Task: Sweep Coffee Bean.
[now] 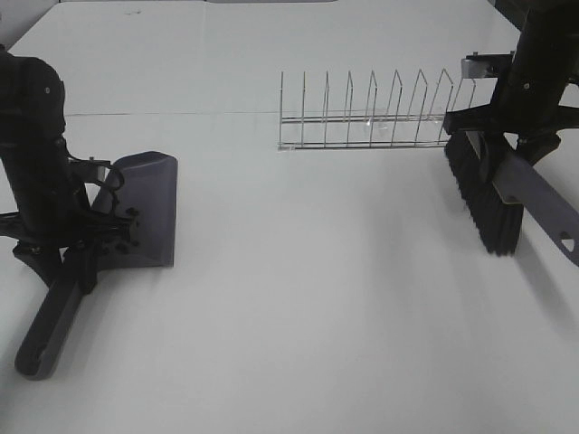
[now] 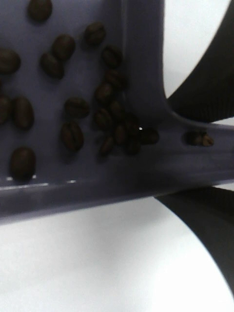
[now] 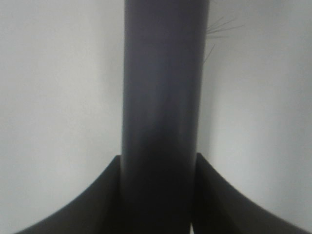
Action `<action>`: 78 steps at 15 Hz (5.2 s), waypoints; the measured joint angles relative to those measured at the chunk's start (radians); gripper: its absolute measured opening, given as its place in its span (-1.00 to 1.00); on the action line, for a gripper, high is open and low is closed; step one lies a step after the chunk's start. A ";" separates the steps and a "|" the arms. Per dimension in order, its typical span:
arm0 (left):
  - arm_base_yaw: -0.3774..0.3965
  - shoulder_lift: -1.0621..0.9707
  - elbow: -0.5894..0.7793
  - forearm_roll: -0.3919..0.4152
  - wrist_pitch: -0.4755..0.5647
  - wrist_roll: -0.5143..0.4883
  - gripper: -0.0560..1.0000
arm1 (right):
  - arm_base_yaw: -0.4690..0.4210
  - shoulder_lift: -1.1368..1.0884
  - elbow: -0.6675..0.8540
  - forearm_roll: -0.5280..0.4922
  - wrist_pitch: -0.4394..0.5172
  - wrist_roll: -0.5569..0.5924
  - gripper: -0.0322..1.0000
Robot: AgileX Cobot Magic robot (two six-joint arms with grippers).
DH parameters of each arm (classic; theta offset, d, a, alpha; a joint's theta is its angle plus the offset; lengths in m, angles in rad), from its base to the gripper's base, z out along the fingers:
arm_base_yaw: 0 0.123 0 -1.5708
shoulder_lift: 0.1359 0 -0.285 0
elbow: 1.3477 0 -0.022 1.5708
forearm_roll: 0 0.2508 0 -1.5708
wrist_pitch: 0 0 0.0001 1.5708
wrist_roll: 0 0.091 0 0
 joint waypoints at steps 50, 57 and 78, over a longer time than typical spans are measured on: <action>0.000 0.000 0.000 0.004 -0.038 0.015 -0.26 | -0.010 0.122 -0.544 -0.050 0.017 -0.002 0.39; 0.000 0.017 -0.011 -0.035 -0.214 0.015 -0.26 | -0.009 -0.187 -0.304 0.061 0.027 -0.069 0.39; -0.001 0.005 -0.018 -0.018 -0.203 0.055 0.69 | -0.009 -1.904 1.167 0.066 -0.044 -0.133 0.39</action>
